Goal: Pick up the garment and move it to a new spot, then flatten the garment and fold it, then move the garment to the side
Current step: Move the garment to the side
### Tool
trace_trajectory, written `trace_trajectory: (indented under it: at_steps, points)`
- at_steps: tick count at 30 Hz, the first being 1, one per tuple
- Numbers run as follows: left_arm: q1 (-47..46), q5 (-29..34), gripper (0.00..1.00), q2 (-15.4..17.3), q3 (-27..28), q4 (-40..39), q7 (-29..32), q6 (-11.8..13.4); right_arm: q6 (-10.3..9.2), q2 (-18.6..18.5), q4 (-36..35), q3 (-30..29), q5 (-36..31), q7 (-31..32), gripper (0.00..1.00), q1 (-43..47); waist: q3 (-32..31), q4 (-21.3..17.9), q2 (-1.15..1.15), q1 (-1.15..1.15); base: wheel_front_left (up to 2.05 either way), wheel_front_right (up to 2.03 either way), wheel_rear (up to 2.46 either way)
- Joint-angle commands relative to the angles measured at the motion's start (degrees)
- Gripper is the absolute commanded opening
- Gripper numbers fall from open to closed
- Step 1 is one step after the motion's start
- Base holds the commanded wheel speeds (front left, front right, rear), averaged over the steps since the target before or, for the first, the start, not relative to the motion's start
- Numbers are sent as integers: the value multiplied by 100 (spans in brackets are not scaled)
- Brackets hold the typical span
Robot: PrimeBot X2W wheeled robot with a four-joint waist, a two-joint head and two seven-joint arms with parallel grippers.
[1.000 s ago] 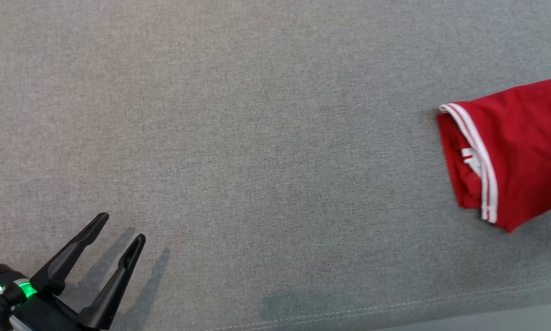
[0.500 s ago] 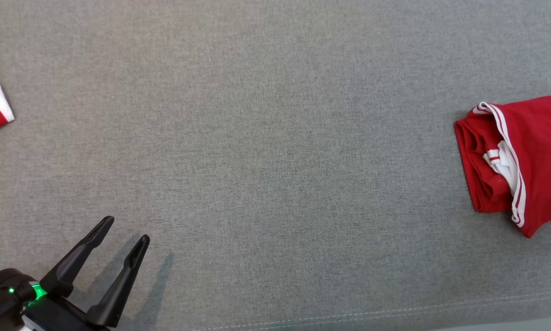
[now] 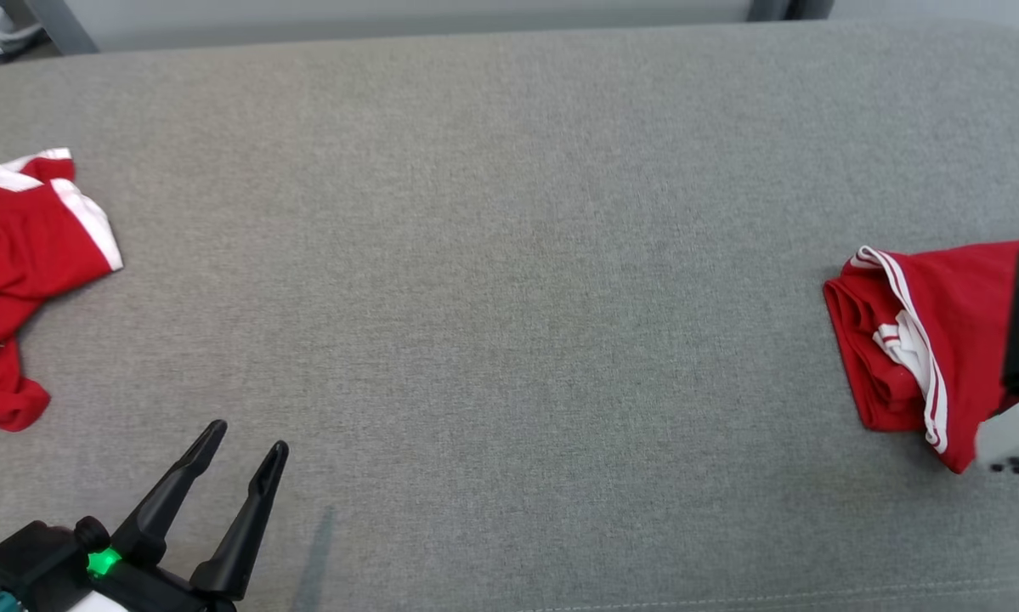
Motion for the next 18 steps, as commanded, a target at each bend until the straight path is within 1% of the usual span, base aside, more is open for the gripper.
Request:
trace_trajectory:
  at_steps: [1,6,10,18]
  points:
    - [-342,67,100,112,257,-45,-33,1,-2,-78,-185,200,104,-104,100,52,-129,77,0,0,0,0,0]
    - [-386,129,100,-107,344,276,-33,1,-2,-78,-192,625,291,-367,100,387,-339,164,0,0,0,0,0]
    - [-427,291,100,-221,389,487,-33,1,-2,-78,-216,873,424,-576,100,606,-479,228,0,0,0,0,0]
    - [-420,486,100,-569,523,914,-33,1,-2,-78,-89,1273,458,-694,100,875,-792,327,0,0,0,0,0]
